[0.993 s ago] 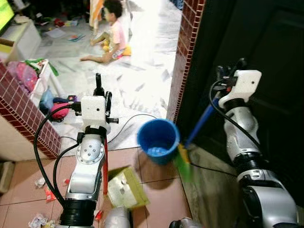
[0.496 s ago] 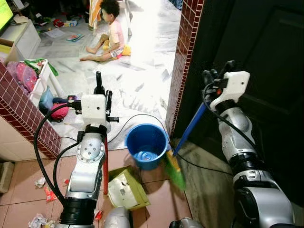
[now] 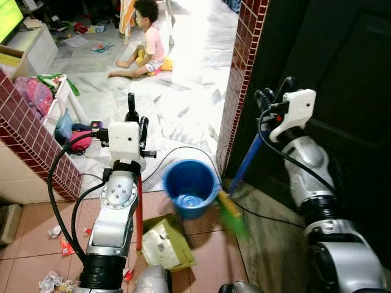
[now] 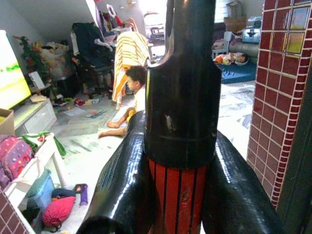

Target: Sweep floor

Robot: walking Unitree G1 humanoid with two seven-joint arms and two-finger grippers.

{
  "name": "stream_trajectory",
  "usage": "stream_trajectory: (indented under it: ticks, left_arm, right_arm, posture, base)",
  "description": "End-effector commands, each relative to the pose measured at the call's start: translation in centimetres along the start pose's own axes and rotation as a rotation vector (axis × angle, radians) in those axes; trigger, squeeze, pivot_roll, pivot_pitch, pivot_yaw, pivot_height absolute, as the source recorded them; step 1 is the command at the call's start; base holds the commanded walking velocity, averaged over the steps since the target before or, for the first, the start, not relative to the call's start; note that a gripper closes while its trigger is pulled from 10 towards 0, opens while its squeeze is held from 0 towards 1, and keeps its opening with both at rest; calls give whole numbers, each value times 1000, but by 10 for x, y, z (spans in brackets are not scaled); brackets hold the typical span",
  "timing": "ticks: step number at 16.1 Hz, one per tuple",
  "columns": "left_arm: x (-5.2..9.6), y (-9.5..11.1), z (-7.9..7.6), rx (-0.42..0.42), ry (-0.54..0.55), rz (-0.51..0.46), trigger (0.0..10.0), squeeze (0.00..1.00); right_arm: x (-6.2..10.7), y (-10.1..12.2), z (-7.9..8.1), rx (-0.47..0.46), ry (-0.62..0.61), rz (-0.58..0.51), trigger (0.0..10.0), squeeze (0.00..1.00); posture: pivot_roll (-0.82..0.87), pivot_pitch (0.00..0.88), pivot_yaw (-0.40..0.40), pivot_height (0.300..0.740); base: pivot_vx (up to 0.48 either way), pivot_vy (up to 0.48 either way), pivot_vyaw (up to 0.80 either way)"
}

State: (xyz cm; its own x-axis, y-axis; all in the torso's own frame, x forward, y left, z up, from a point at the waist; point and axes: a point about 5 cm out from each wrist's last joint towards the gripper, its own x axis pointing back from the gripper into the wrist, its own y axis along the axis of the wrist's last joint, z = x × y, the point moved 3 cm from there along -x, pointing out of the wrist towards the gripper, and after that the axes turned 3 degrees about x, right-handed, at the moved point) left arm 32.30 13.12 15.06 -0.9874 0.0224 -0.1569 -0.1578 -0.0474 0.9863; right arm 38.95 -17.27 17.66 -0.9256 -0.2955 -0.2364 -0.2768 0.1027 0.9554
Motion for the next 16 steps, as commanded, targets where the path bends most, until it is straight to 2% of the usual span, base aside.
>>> stream_trajectory:
  ticks: [1,2,4,5,8,10,11,13,16]
  left_arm:
    - [-2,14,1,-10,-8,-50,10000,0]
    - [-2,14,2,-10,-8,-51,10000,0]
    - [0,14,3,-10,-10,-46,10000,0]
    - [1,13,2,-11,-15,-43,10000,0]
    - [7,14,3,-13,-16,-38,10000,0]
    - [11,17,10,-24,-6,-36,10000,0]
    - [12,18,11,-25,-5,-36,10000,0]
    - [17,28,16,-35,1,-46,10000,0]
    - [27,25,12,-27,-5,-17,10000,0]
  right_arm:
    - [-9,34,-7,96,0,-123,10000,0]
    - [-9,44,-6,160,18,-166,10000,0]
    - [-9,58,-1,168,31,-233,10000,0]
    - [-8,58,0,172,31,-234,10000,0]
    - [-2,39,9,159,28,-201,10000,0]
    - [1,26,21,118,41,-170,10000,0]
    - [1,25,22,114,42,-167,10000,0]
    - [0,5,33,-4,1,-96,10000,0]
    - [1,-7,48,-43,23,-53,10000,0]
  posture:
    - [60,0,5,740]
    - [61,0,3,740]
    - [61,2,4,740]
    - [65,7,3,740]
    - [87,28,-1,740]
    - [103,54,1,740]
    - [103,54,1,740]
    - [124,119,6,740]
    - [117,138,1,740]
  base:
    - [0,0,0]
    - [0,0,0]
    - [0,0,0]
    - [0,0,0]
    - [0,0,0]
    - [0,0,0]
    - [0,0,0]
    - [0,0,0]
    - [0,0,0]
